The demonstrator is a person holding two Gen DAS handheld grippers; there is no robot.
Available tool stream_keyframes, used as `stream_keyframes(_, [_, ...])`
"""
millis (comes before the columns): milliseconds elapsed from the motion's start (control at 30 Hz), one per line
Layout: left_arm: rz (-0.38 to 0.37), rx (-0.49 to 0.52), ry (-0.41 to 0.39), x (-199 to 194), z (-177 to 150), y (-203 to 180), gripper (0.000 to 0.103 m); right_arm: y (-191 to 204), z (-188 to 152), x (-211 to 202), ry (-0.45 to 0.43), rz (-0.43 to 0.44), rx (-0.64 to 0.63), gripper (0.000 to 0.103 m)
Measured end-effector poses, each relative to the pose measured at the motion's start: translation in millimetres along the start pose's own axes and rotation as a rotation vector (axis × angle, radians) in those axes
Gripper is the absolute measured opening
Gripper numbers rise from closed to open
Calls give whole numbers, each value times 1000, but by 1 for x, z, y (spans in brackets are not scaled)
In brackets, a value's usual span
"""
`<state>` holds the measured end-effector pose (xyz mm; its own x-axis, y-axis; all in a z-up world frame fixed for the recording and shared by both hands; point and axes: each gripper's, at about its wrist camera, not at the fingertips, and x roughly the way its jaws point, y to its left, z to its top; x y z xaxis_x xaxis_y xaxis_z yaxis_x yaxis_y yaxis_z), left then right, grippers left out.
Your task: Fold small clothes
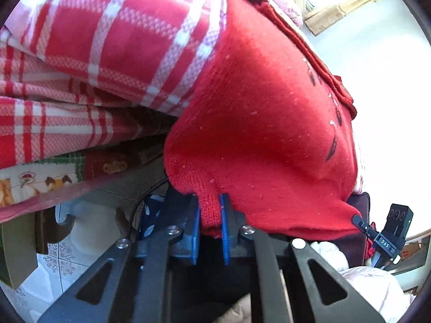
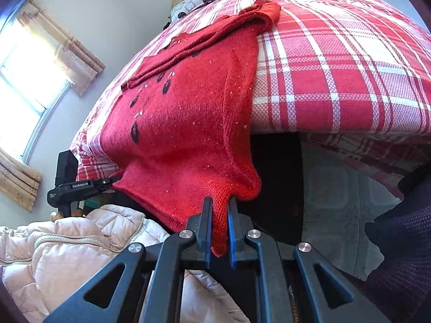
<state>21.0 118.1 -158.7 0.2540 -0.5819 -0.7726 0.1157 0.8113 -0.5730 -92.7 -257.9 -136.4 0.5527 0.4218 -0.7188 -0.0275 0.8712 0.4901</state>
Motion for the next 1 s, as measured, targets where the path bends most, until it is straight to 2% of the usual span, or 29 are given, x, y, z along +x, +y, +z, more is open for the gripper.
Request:
stream_keyframes(133, [-73, 35, -85, -47, 9, -13, 14, 5, 8, -18, -58, 62, 8, 9])
stream_keyframes(300, [-84, 156, -201, -99, 36, -51, 14, 15, 36, -51, -164, 172, 15, 9])
stream_keyframes(367, [-78, 182, -227, -106, 49, -62, 14, 13, 53, -59, -205, 214, 31, 9])
stream_keyframes(467, [-48, 183, -228, -101, 67, -69, 14, 15, 78, -62, -245, 156, 11, 10])
stream_keyframes(567, [-56, 187, -220, -98, 69, -73, 14, 4, 81, -59, -260, 179, 83, 10])
stream_keyframes(600, [-66, 191, -218, -99, 65, -74, 14, 1, 77, -56, -249, 172, 102, 10])
stream_keyframes(633, [-71, 195, -217, -101, 58, -73, 14, -5, 69, -52, -229, 156, 125, 14])
stream_keyframes(700, [-77, 201, -215, -106, 49, -72, 14, -15, 54, -42, -182, 146, 169, 41])
stream_keyframes(733, [-80, 202, -215, -108, 48, -73, 14, -22, 42, -34, -145, 140, 206, 65])
stream_keyframes(767, [-83, 203, -216, -112, 46, -73, 14, -27, 32, -26, -118, 133, 233, 69])
stream_keyframes(867, [-79, 205, -232, -115, 47, -75, 14, -33, 11, 0, -9, 151, 277, 69])
stream_keyframes(1000, [-71, 206, -238, -113, 49, -74, 14, -13, 4, 28, 116, 97, 186, 69])
